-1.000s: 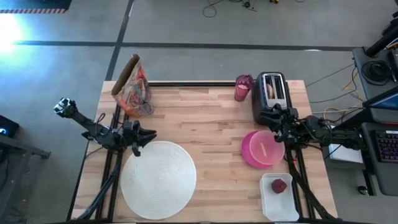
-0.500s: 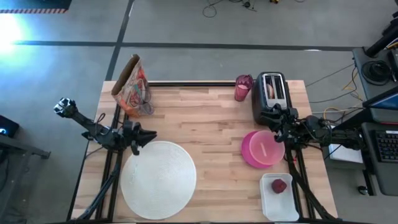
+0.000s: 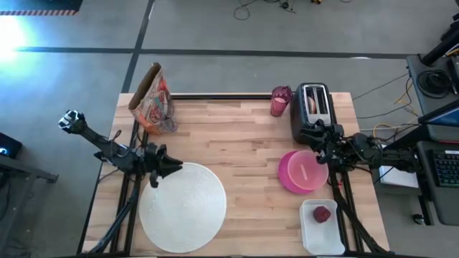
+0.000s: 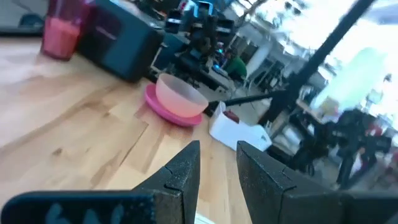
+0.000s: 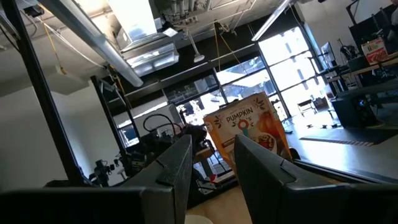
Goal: Arrange a breakfast setting
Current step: Move the white table mat to the center of the table
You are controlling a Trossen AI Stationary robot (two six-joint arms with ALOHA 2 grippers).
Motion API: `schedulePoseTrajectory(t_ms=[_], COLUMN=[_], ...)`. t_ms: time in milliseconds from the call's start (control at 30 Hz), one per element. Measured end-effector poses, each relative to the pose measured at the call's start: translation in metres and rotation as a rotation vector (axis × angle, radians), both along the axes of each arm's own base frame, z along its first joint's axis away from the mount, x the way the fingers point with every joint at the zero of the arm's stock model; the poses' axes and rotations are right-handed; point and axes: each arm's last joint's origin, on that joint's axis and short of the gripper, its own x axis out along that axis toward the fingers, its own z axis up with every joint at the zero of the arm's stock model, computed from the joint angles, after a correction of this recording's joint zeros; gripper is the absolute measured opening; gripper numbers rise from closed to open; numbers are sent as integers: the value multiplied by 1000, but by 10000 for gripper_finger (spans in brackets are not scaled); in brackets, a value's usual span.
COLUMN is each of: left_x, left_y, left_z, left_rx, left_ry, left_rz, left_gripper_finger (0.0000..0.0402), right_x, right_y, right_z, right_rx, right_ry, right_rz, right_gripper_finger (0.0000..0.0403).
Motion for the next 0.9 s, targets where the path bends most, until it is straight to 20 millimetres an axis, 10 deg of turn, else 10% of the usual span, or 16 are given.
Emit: schedulePoseTrajectory(t_ms=[333,900], left_x=[13,54], left_y=[-8,-49], left_z=[39,-5], left_rx=[170,64], left_ry=[466,1002], left_rz=[57,-210], left_gripper_finger=[88,88], right_x=[0,0], right_y=[0,0], right_z=[0,0], right_rx=[0,0], right_ry=[1,1], right_rz=[0,0], right_gripper_finger=[112,112])
